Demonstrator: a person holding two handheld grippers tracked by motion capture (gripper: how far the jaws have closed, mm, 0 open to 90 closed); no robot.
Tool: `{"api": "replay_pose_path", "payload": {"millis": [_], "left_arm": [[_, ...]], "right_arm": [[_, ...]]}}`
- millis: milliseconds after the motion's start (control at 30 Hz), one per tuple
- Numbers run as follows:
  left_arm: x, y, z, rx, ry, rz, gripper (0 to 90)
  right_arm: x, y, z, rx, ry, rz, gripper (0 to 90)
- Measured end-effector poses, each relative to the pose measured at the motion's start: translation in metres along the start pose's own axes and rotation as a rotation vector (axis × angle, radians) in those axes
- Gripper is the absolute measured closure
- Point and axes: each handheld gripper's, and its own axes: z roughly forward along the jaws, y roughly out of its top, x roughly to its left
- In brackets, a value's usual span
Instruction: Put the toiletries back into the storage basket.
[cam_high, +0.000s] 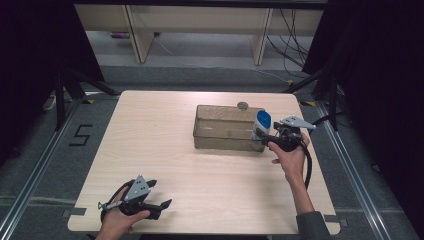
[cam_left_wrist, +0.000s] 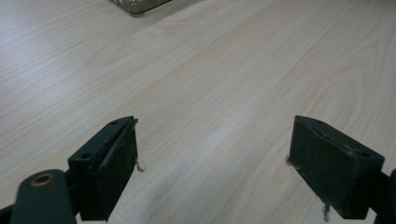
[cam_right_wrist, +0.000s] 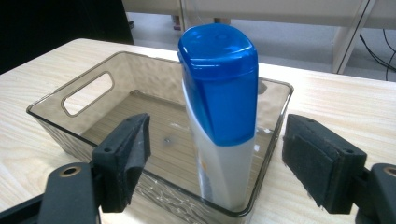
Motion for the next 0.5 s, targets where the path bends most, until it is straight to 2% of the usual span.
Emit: {"api": "replay_pose_path", "payload": {"millis": [33, 100, 133, 167, 233, 267, 300, 400, 500], "left_arm": [[0.0, 0.0001, 0.0, -0.001, 0.001, -0.001, 15.2], [0.0, 0.0002, 0.0, -0.002, 0.0, -0.001, 15.2], [-0.0001, 0.0001, 0.0, -0.001, 0.0, 0.0, 15.2], [-0.0001, 0.0, 0.0, 0.0, -0.001, 0.0, 15.2], [0.0, 0.0002, 0.0001, -0.002, 0.0, -0.002, 15.2], [-0.0001, 0.0002, 0.0, -0.001, -0.001, -0.001, 15.2], [0.0007, 0.0001, -0.0004, 0.008, 0.002, 0.011, 15.2], [-0.0006, 0.0001, 0.0005, -0.008, -0.004, -0.011, 15.2], [-0.0001, 0.0001, 0.0002, 0.0, -0.002, -0.002, 15.2]], "right_arm": [[-0.0002, 0.0005, -0.0014, 0.008, -0.01, -0.008, 24.4], [0.0005, 0.0002, -0.0011, 0.0, 0.005, 0.023, 24.4], [-0.0003, -0.0001, -0.0011, -0.002, 0.0, 0.014, 24.3], [0.0023, 0.0, -0.0033, 0.007, 0.001, 0.055, 24.3], [0.0004, 0.0002, -0.0038, -0.001, 0.011, 0.04, 24.2], [-0.0005, 0.0002, -0.0042, -0.006, 0.0, 0.018, 24.2], [0.0004, 0.0007, -0.0054, -0.007, 0.006, 0.033, 24.1], [-0.0002, 0.0013, -0.0076, -0.009, 0.004, 0.017, 24.0], [0.0005, 0.0009, -0.0081, -0.015, 0.001, 0.012, 23.8]]}}
